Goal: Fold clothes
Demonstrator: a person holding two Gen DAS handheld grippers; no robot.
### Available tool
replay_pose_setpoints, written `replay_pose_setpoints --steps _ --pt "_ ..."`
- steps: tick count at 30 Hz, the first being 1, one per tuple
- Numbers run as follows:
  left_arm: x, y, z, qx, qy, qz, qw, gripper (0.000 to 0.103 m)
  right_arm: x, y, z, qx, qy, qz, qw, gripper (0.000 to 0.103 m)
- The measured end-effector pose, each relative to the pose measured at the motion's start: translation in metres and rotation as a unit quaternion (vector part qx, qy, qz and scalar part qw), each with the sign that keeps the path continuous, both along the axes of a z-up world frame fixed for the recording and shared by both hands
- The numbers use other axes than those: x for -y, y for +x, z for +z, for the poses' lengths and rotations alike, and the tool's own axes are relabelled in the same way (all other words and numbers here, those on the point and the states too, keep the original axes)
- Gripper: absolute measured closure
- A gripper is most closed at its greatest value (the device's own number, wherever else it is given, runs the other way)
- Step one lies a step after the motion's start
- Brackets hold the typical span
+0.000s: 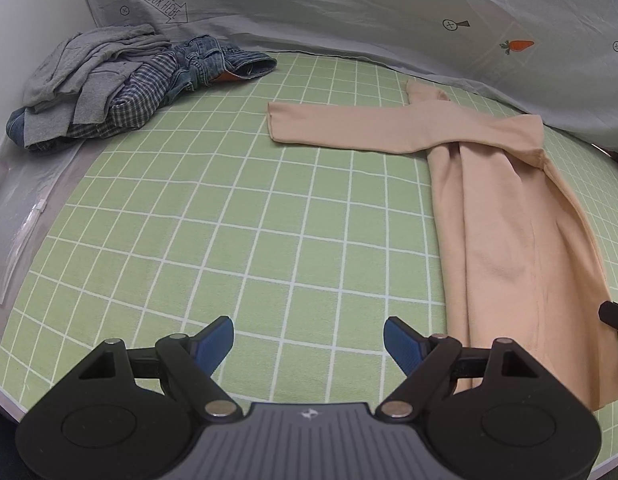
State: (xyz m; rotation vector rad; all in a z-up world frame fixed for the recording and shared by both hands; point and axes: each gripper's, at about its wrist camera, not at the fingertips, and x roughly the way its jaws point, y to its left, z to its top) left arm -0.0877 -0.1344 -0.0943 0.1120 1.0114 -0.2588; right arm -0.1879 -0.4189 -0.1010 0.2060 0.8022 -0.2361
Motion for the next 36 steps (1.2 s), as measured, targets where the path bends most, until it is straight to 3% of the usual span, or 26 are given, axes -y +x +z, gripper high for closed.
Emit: replay_pose_setpoints --steps 8,10,15,20,23,27,31,36 --pt "-0.039 0.007 -0.003 -0.006 0.025 0.003 0.9997 0.02 -0.02 0.026 -0.041 -0.052 0.052 -0.036 0.997 0.098" --pt "-0.044 0.011 -0.004 -0.01 0.023 0.01 0.9996 0.02 -0.021 0.024 -0.037 -0.049 0.06 -0.046 0.996 0.092" --pt "-0.038 0.014 -0.01 -0.021 0.014 -0.002 0.9997 0.02 -0.003 -0.001 -0.02 -0.01 0.07 -0.111 0.991 0.054" --pt "-0.023 0.009 -0.016 -0.028 0.017 -0.029 0.9991 0.02 0.02 -0.015 -0.022 -0.023 0.054 -0.168 0.984 0.051" --pt "-0.016 0.004 -0.02 -0.035 0.021 -0.041 0.9983 0.02 0.014 -0.014 -0.033 -0.058 0.04 -0.15 0.986 0.049" --pt "-0.01 0.003 -0.024 -0.044 0.023 -0.042 0.9979 0.02 -0.014 -0.007 -0.045 -0.094 0.005 -0.084 0.992 0.031" --pt "-0.004 0.006 -0.024 -0.045 0.022 -0.035 0.9981 0.02 -0.021 0.002 -0.04 -0.103 -0.041 -0.05 0.993 0.028" --pt "0.006 0.019 -0.02 -0.037 0.015 -0.023 0.9989 0.019 -0.004 0.014 -0.027 -0.082 -0.055 -0.061 0.993 0.021"
